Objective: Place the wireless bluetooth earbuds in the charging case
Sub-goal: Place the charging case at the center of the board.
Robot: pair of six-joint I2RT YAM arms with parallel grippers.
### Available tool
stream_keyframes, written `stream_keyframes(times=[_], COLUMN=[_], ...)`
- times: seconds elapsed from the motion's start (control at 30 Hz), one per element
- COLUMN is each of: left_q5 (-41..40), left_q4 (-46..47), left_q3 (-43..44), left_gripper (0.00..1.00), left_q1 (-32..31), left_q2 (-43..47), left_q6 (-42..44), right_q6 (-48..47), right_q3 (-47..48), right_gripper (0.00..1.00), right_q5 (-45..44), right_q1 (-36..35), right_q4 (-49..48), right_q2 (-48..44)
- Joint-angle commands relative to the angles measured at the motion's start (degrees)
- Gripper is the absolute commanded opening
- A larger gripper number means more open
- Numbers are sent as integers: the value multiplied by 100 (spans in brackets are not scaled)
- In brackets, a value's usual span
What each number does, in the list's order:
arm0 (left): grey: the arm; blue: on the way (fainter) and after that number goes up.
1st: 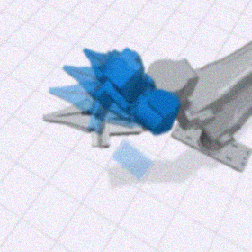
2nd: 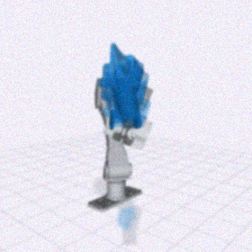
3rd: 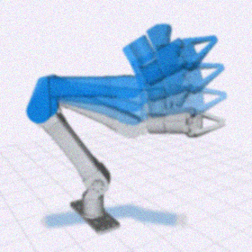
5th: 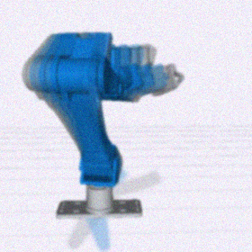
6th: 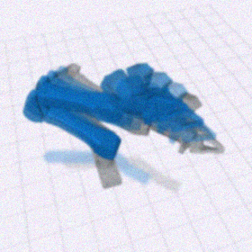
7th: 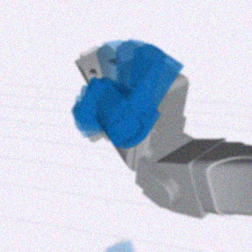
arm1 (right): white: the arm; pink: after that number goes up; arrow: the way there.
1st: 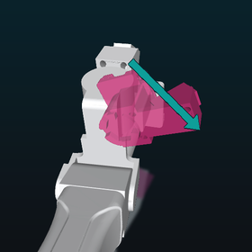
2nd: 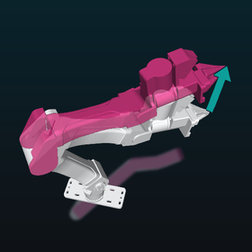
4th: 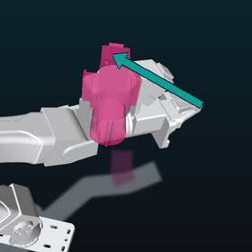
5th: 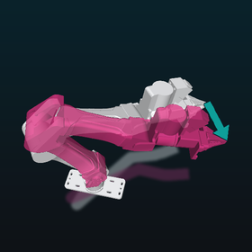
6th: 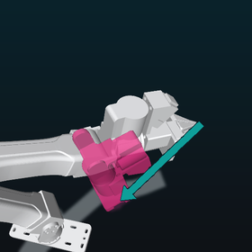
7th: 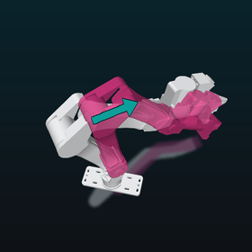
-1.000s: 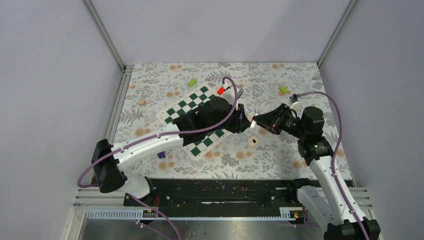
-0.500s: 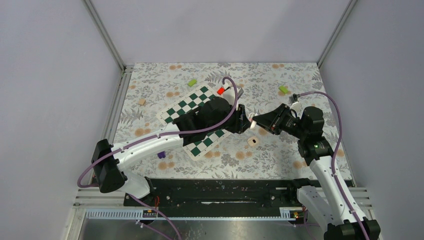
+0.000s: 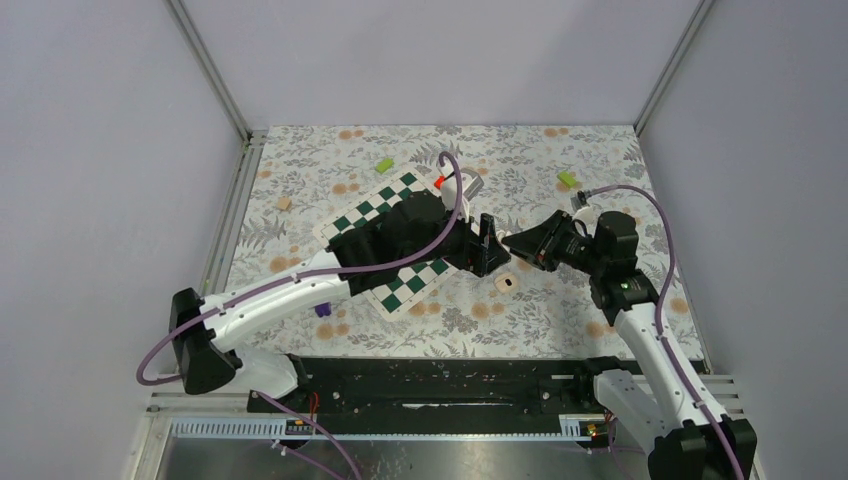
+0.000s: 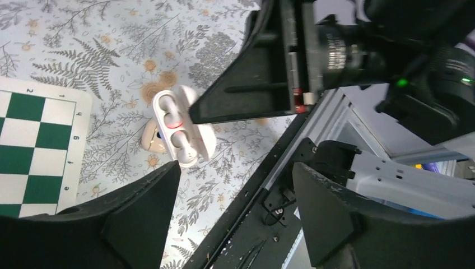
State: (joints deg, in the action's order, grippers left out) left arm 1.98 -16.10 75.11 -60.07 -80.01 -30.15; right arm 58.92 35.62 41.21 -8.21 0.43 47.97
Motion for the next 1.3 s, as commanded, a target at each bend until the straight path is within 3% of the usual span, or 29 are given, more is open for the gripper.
stream_keyframes(times=[0.0,0.17,0.3,0.47,0.63,0.8,1.27], left_q5=[158,-433,-626,-266,-259,-224,-15], left_q4=[324,176,286,582,825,731,750], left_q3=[211,115,-229,-811,-1261,-1250,-1188], left_gripper=[81,98,99,99,99,99,99], left_q1=[-22,52,411,1105,1249,1244,1248], left_q2=[401,657,951,1303,1583,1476,1283], left_q6=[80,173,6,-733,-966,-906,-888], right_q6=[-188,-442,-549,-740,-815,-1312,-2725], right_q3=[0,-73,57,183,274,277,892], right_gripper=[0,0,0,0,0,0,0], right_q5=[47,-144,-118,-81,324,210,-827], right_q1=[-46,-48,-43,59,288,663,781], right_q4=[-291,-260,-909,-1573,-2025,-1740,483], right_q2=[69,293,1223,2388,3535,4257,4676])
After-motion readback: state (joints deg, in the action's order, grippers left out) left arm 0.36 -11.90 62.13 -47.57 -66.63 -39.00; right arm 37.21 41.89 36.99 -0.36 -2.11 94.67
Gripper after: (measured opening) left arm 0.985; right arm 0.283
